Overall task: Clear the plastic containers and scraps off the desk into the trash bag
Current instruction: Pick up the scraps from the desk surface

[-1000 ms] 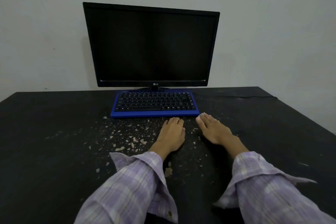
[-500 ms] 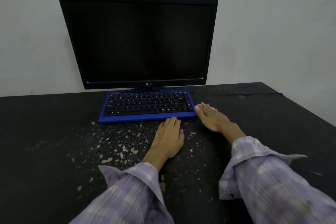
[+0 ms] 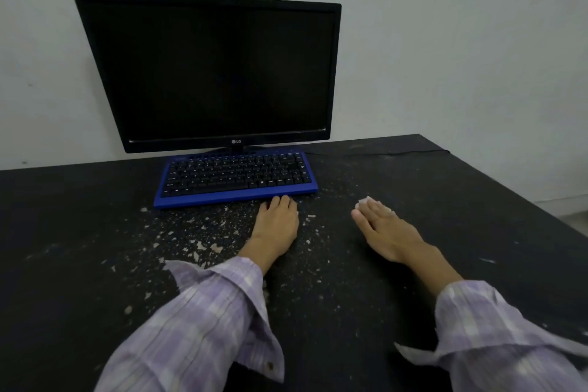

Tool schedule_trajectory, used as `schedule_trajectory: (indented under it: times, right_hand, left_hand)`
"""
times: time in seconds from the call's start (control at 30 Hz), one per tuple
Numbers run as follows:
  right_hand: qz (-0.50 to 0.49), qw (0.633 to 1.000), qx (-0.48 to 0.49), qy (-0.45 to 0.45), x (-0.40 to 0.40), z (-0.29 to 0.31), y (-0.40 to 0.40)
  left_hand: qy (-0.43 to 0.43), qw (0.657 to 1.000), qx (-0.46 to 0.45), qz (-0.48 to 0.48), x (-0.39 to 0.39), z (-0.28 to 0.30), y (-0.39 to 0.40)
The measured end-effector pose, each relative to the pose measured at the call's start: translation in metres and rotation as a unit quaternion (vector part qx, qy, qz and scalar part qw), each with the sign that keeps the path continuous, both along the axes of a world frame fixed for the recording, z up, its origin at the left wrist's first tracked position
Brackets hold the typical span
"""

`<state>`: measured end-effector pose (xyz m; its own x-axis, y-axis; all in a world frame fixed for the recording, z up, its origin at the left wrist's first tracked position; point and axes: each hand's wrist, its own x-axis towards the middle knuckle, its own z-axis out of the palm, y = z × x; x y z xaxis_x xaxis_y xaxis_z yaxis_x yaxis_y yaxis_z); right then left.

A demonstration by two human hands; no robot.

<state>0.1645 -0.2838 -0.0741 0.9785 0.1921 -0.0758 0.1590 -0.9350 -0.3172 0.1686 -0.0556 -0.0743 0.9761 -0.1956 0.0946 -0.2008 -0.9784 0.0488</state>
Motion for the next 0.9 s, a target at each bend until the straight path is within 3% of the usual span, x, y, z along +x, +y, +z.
schedule_trajectory:
  times: [0.27, 0.5, 0.8, 0.9]
  right_hand:
    - [0.125, 0.992, 0.029, -0.003, -0.099, 0.002, 0.029]
    - [0.035, 0.999, 0.015, -0.005, -0.088, 0.009, 0.019]
    - [0.180, 0.983, 0.028, -0.027, -0.174, -0.008, 0.057]
    - [0.135, 0.990, 0.035, -0.022, -0.177, -0.001, 0.045]
  left_hand:
    - [-0.003, 0.997, -0.052, -0.054, -0.036, 0.007, -0.008]
    - [-0.021, 0.990, -0.098, -0.101, -0.089, -0.003, 0.006]
    - [-0.056, 0.986, -0.114, -0.105, -0.133, -0.011, 0.020]
    - [-0.056, 0.986, -0.112, -0.107, -0.145, -0.014, 0.021]
